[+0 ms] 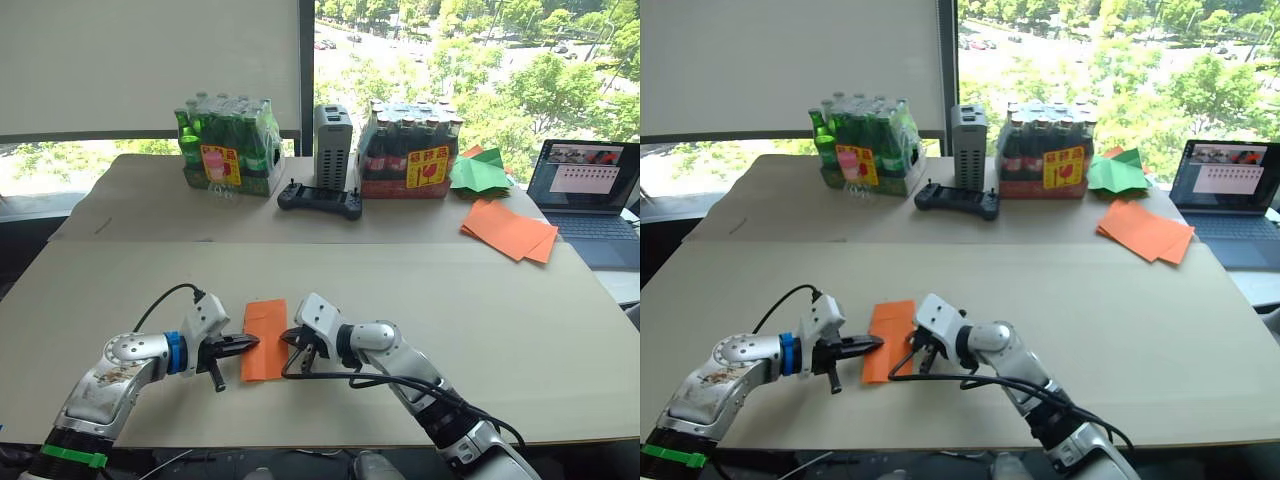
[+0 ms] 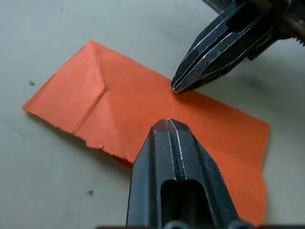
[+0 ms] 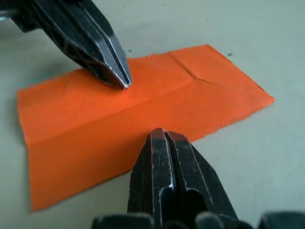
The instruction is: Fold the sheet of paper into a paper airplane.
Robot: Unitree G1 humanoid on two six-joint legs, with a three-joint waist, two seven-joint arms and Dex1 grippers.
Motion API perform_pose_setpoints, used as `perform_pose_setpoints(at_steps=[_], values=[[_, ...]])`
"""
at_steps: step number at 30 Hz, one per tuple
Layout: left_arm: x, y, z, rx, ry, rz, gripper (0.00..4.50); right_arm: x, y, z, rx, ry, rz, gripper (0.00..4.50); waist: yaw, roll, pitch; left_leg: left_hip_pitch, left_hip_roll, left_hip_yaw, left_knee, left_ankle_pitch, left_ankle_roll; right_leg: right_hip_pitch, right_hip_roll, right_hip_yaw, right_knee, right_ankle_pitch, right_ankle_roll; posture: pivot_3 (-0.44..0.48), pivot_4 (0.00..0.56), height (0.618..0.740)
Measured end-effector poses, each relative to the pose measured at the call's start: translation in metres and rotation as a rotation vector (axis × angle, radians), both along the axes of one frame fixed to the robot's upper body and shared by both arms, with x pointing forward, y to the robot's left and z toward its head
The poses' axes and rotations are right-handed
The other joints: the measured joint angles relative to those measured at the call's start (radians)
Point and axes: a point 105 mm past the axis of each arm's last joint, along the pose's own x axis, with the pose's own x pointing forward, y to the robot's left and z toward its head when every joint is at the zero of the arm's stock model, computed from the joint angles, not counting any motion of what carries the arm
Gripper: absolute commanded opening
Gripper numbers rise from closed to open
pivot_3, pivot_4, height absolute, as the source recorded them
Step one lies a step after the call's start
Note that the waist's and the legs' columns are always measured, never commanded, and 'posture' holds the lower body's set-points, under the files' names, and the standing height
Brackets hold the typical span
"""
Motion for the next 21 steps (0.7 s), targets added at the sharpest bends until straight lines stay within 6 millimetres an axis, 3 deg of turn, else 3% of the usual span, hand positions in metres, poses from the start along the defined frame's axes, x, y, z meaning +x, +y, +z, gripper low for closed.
perform_pose_setpoints(at_steps=[7, 12, 21], values=[[0.000, -0.004, -0.002, 0.043, -0.067, -0.044, 0.00, 0.007, 0.007, 0.015, 0.073, 0.019, 0.026, 0.05, 0.001, 0.000, 0.000, 0.000, 0.000, 0.000, 0.000, 0.000, 0.000, 0.000, -0.001, 0.000, 0.000, 0.000, 0.000, 0.000, 0.150, 0.733], [-0.001, -0.004, -0.002, 0.046, -0.072, -0.046, 0.00, 0.019, 0.007, 0.001, 0.008, 0.042, 0.027, 0.05, 0.000, 0.000, 0.000, 0.000, 0.000, 0.000, 0.000, 0.000, 0.000, 0.000, -0.001, 0.000, 0.000, 0.000, 0.000, 0.000, 0.150, 0.733], [-0.002, -0.005, -0.002, 0.053, -0.073, -0.054, 0.00, 0.048, 0.015, 0.002, 0.008, 0.008, 0.002, 0.05, -0.003, 0.000, 0.000, 0.002, 0.000, 0.000, 0.000, 0.000, 0.000, 0.001, 0.000, 0.000, 0.001, 0.000, 0.000, 0.000, 0.150, 0.733]])
